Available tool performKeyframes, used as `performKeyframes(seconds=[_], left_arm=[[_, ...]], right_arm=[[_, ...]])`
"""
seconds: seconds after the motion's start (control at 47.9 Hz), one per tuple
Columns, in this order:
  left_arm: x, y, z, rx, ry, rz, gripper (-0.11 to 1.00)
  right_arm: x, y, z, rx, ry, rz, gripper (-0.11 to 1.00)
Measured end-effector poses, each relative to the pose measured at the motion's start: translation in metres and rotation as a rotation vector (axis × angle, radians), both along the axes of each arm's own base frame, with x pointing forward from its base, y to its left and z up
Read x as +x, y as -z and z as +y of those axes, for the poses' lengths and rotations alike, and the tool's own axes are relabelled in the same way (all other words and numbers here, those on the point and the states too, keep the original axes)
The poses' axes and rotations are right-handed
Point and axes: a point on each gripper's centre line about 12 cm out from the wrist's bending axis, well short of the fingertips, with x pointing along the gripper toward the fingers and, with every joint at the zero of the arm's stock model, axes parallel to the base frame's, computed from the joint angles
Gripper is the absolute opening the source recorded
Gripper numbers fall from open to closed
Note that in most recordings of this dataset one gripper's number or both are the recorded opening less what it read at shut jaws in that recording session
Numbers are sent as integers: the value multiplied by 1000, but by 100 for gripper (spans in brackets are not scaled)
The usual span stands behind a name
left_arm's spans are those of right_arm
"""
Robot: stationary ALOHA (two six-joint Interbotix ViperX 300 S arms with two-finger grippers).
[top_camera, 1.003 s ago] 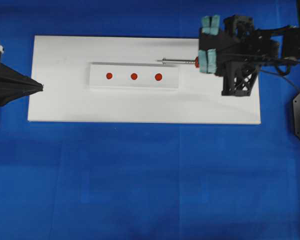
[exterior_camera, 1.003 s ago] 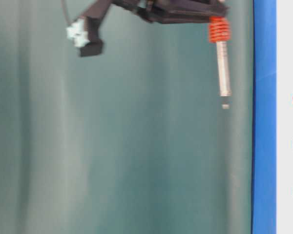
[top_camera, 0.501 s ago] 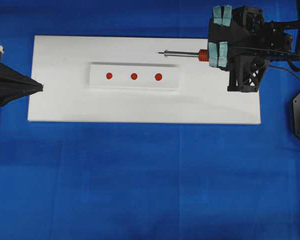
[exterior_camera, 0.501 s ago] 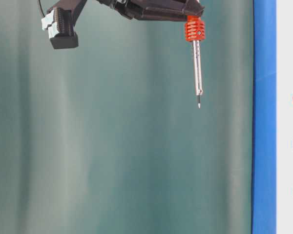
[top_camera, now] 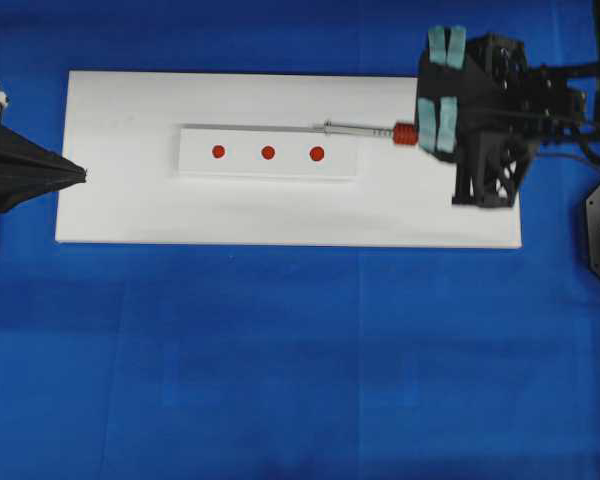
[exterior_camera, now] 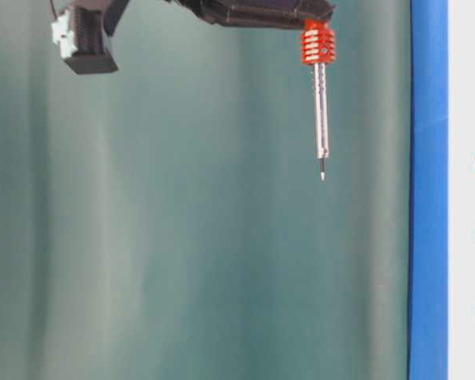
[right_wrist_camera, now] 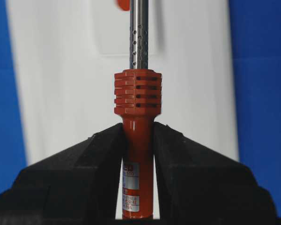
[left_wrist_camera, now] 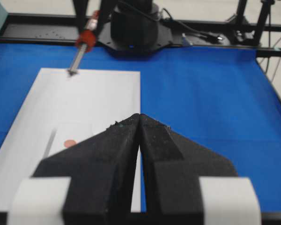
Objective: Touch the tip of the soldering iron to the mark.
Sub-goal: 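Carry the iron with the right gripper back below the board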
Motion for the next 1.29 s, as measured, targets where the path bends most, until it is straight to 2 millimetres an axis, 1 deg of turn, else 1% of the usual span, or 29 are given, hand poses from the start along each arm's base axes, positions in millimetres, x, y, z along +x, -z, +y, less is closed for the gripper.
performKeyframes(seconds=[0.104,0.418,0.522,0.606,0.731,0.898,1.086,1.295], left_arm=[[0,0,0,0,-2,0,0],[0,0,0,-2,0,0,0],[0,0,0,-3,-2,-1,0],[0,-1,0,-2,-1,-3,0],[0,0,0,-2,-1,-2,0],[0,0,0,0,-2,-3,0],[0,0,0,-3,-2,-3,0],[0,-1,0,-2,-1,-6,0]], right_arm=[[0,1,22,35,-22,-9,6],[-3,3,98,132,-93,-21,6],[-5,9,119,149,-94,-11,6],[-5,14,131,147,-96,-4,6],[-3,20,143,135,-96,3,6],[5,27,147,120,-97,20,6],[33,32,153,108,-93,19,6],[75,41,155,90,-65,25,6]])
